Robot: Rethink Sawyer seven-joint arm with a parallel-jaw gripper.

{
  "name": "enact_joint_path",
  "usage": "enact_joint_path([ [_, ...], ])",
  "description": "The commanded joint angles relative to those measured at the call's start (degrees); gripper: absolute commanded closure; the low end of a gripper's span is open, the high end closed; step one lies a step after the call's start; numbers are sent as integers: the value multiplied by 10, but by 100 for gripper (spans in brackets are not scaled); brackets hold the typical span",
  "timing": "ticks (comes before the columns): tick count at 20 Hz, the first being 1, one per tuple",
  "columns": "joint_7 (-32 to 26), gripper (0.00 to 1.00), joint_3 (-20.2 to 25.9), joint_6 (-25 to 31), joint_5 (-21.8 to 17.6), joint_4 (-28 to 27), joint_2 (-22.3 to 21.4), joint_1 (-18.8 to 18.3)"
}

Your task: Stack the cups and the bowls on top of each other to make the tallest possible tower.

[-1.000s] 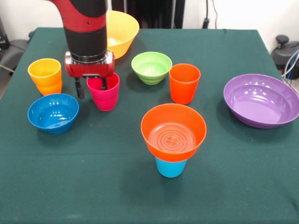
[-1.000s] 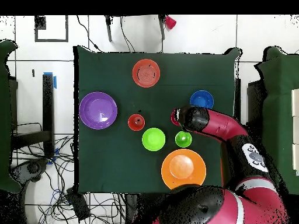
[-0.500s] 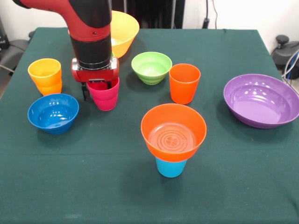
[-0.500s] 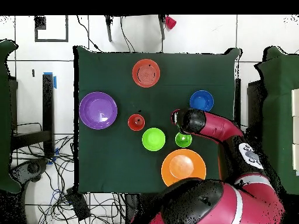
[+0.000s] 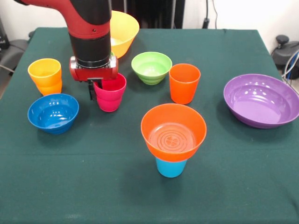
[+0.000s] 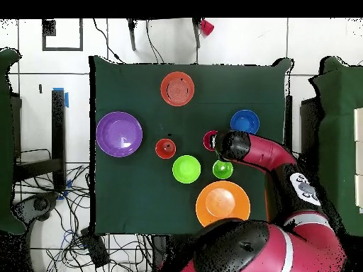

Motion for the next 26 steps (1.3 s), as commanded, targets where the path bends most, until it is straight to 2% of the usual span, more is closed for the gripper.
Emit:
enact_joint_path([
  [1,10,100,19,35,-36,-16,-6,23],
  [10,10,100,27,121,-8,-6,-80,40],
  [15,18,100,34,197,14,-21,-127,56],
  [26,34,100,33,294,21,-73,-158,85],
])
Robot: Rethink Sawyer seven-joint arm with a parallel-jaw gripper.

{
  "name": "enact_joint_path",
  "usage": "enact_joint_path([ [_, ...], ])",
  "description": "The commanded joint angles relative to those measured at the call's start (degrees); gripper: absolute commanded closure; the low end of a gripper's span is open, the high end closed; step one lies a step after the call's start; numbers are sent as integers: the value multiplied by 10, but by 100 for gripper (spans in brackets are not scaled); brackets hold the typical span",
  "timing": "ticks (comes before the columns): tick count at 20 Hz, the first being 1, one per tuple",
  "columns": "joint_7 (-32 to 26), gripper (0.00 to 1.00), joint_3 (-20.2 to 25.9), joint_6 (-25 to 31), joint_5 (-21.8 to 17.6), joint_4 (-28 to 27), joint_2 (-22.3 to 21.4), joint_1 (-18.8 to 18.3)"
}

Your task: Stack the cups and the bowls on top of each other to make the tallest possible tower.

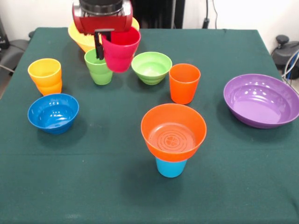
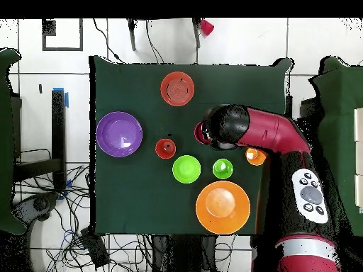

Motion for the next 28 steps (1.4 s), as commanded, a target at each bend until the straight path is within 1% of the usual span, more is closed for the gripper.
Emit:
enact_joint_path([
  [1,36,100,36,83,11,-52,-16,25],
  [6,53,100,27,110,7,-87,-11,42],
  [8,63,100,26,125,11,-105,-5,48],
  [12,72,100,34,130,28,-128,9,50],
  [15,69,100,39,140,37,-160,16,56],
  [18,70,100,48,136,54,-180,26,59],
  [19,56,100,50,146,49,-200,32,63],
  [21,59,100,48,153,51,-221,43,71],
  [24,74,100,37,156,51,-235,57,80],
  [28,82,100,33,137,56,-237,69,85],
])
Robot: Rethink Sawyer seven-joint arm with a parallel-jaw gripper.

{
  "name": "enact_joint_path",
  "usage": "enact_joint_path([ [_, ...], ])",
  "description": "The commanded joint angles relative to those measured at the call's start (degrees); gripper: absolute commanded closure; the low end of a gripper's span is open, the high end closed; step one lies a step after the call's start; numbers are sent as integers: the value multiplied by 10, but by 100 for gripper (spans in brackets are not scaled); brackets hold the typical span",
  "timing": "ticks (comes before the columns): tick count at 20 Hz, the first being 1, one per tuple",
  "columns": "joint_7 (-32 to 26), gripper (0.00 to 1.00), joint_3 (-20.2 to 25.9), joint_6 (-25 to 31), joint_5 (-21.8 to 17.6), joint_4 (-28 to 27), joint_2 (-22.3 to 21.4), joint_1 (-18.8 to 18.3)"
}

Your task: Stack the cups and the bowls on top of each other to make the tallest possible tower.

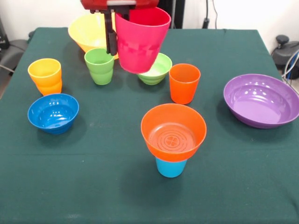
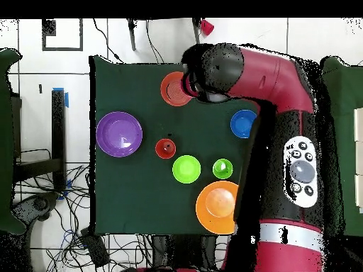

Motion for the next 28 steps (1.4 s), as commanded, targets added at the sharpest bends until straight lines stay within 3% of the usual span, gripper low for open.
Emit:
enact_joint_path([
  [1,87,100,29,41,7,-35,57,26],
  [15,139,100,-9,28,16,-50,78,66],
  [21,150,100,0,-13,30,-51,111,67],
  [28,143,100,4,-20,34,-41,108,62],
])
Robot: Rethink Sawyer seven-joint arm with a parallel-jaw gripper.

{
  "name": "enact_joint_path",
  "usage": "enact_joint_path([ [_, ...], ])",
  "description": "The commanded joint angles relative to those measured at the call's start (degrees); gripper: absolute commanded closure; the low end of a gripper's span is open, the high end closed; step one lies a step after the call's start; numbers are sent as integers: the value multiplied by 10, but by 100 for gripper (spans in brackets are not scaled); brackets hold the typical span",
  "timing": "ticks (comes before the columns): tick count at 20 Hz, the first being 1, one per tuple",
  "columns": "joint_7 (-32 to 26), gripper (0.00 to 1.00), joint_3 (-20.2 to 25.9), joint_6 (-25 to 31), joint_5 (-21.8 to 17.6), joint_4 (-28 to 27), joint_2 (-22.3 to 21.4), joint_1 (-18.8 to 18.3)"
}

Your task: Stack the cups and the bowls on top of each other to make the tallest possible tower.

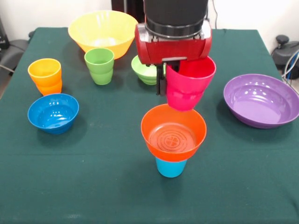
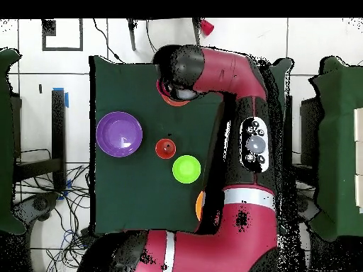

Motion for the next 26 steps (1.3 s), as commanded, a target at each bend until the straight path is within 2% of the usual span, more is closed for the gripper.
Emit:
enact_joint_path([
  [1,75,100,23,-20,2,5,19,3],
  [10,71,100,22,-15,3,-7,34,-1],
  [16,62,100,18,20,1,-47,47,-3],
  [26,53,100,17,30,0,-68,58,-4],
])
